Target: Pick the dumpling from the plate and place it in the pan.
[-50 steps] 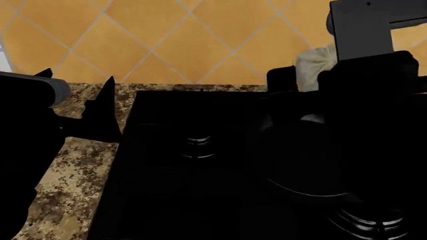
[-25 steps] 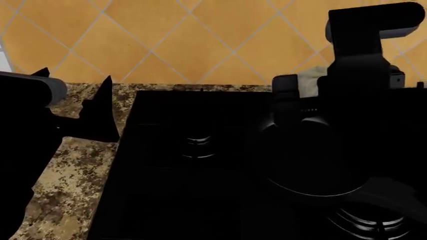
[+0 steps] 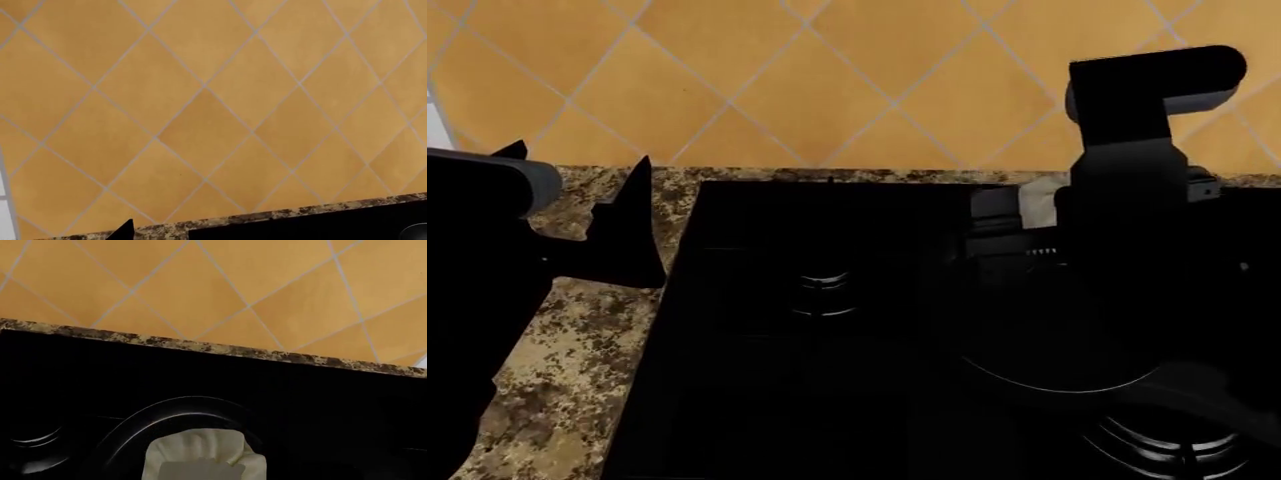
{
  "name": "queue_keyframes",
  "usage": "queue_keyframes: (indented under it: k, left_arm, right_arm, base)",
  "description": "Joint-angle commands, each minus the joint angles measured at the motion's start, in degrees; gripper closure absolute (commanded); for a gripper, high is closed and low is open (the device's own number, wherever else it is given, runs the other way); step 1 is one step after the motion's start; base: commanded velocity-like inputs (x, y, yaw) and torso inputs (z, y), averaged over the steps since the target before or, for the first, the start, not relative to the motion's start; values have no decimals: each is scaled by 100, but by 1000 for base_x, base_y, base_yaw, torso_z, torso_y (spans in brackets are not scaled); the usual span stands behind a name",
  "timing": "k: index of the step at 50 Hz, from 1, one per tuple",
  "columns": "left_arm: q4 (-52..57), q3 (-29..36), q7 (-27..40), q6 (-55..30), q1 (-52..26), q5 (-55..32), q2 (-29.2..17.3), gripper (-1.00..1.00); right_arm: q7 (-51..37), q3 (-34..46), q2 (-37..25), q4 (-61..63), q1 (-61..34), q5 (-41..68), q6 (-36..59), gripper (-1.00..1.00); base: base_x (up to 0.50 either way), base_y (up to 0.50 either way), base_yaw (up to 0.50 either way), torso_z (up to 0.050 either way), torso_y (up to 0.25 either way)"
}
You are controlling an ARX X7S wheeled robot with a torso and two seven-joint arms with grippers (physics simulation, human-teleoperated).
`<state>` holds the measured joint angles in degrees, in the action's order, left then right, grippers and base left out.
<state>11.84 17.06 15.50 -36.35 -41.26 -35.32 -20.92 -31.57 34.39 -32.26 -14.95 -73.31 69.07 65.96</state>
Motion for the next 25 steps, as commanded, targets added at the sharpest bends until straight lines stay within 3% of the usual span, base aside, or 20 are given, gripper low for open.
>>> queue_keyframes:
  k: [1, 25]
  left_arm:
    - [-22, 13, 3, 29, 13, -3, -7, -100]
    - [-48, 60, 0, 97, 48, 6, -23, -100]
  right_arm:
    - [148, 59, 7, -78, 62, -146, -15, 100]
    - [211, 87, -47, -192, 447, -197, -261, 100]
  base:
    - [0, 0, 0, 0, 0]
    - [0, 0, 0, 0, 0]
